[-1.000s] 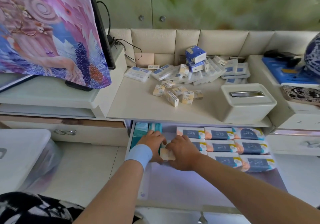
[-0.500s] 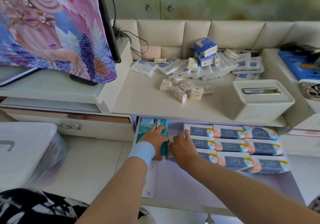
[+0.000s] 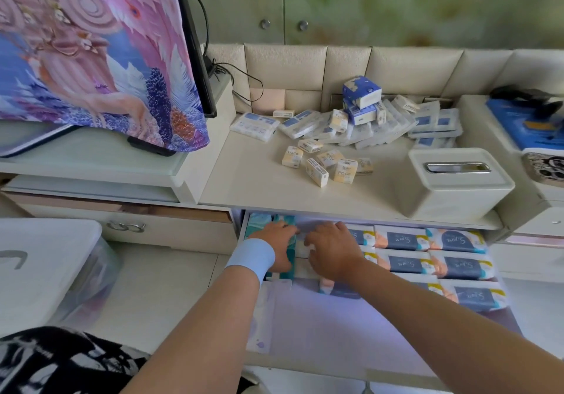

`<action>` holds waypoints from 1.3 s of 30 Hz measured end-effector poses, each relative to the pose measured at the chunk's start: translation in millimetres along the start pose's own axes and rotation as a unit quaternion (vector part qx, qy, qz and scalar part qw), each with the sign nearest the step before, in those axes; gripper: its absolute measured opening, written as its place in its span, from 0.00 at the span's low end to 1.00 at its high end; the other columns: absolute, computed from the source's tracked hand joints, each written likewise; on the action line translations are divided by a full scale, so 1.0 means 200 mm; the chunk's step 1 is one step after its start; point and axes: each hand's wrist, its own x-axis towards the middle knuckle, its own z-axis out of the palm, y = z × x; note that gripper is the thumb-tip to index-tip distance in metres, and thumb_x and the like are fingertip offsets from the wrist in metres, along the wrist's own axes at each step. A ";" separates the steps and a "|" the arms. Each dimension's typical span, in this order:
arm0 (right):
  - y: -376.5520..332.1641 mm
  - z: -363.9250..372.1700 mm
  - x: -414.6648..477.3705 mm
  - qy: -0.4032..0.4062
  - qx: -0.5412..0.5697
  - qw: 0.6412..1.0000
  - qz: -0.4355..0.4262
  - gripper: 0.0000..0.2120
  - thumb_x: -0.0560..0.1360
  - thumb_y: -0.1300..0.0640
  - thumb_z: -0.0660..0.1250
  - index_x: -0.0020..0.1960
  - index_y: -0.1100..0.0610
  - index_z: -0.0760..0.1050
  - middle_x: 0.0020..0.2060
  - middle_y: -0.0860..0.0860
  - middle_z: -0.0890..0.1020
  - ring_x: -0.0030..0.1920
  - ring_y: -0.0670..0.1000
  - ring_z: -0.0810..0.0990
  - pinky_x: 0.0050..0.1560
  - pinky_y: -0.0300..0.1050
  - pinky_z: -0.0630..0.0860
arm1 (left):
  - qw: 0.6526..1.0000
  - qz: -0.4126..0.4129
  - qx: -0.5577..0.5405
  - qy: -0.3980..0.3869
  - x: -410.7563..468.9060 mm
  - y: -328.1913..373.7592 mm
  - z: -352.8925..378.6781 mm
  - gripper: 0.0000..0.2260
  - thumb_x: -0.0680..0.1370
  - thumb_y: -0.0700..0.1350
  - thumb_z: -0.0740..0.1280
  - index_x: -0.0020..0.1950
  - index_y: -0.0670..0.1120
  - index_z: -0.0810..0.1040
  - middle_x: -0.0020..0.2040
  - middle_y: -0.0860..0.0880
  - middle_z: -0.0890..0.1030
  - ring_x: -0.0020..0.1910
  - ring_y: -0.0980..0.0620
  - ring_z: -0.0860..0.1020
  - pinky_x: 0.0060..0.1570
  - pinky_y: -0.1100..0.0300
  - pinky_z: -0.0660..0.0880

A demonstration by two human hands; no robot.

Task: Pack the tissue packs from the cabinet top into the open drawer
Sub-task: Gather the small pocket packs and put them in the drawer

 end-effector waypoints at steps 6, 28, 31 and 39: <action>0.19 -0.20 0.06 0.180 0.127 0.969 0.109 0.14 0.70 0.64 0.67 0.55 0.57 0.78 0.53 0.56 0.76 0.47 0.59 0.77 0.41 0.50 0.75 | 0.983 -0.010 -0.097 0.154 0.07 0.09 -0.20 0.21 0.77 0.41 0.65 0.70 0.51 0.69 0.64 0.49 0.73 0.61 0.47 0.74 0.61 0.49 0.73; 0.54 -0.28 0.31 0.118 0.416 0.863 0.260 0.18 0.79 0.57 0.59 0.68 0.47 0.64 0.45 0.55 0.79 0.42 0.56 0.79 0.38 0.44 0.72 | 0.964 -0.025 -0.086 0.250 0.55 0.19 -0.36 0.09 0.76 0.37 0.65 0.54 0.48 0.75 0.72 0.48 0.62 0.65 0.42 0.69 0.59 0.51 0.72; 0.52 -0.24 0.25 0.054 0.321 0.911 0.253 0.21 0.82 0.55 0.54 0.73 0.42 0.62 0.54 0.55 0.78 0.49 0.58 0.79 0.47 0.48 0.76 | 0.963 -0.060 -0.124 0.230 0.52 0.18 -0.36 0.15 0.77 0.46 0.69 0.61 0.49 0.72 0.66 0.45 0.64 0.60 0.41 0.73 0.57 0.50 0.73; 0.48 -0.21 0.09 -0.040 0.081 0.985 0.147 0.29 0.79 0.44 0.60 0.77 0.45 0.55 0.75 0.52 0.59 0.71 0.58 0.63 0.64 0.57 0.72 | 0.983 -0.093 -0.053 0.151 0.34 0.18 -0.30 0.25 0.75 0.56 0.66 0.71 0.54 0.65 0.66 0.45 0.65 0.65 0.41 0.68 0.62 0.48 0.71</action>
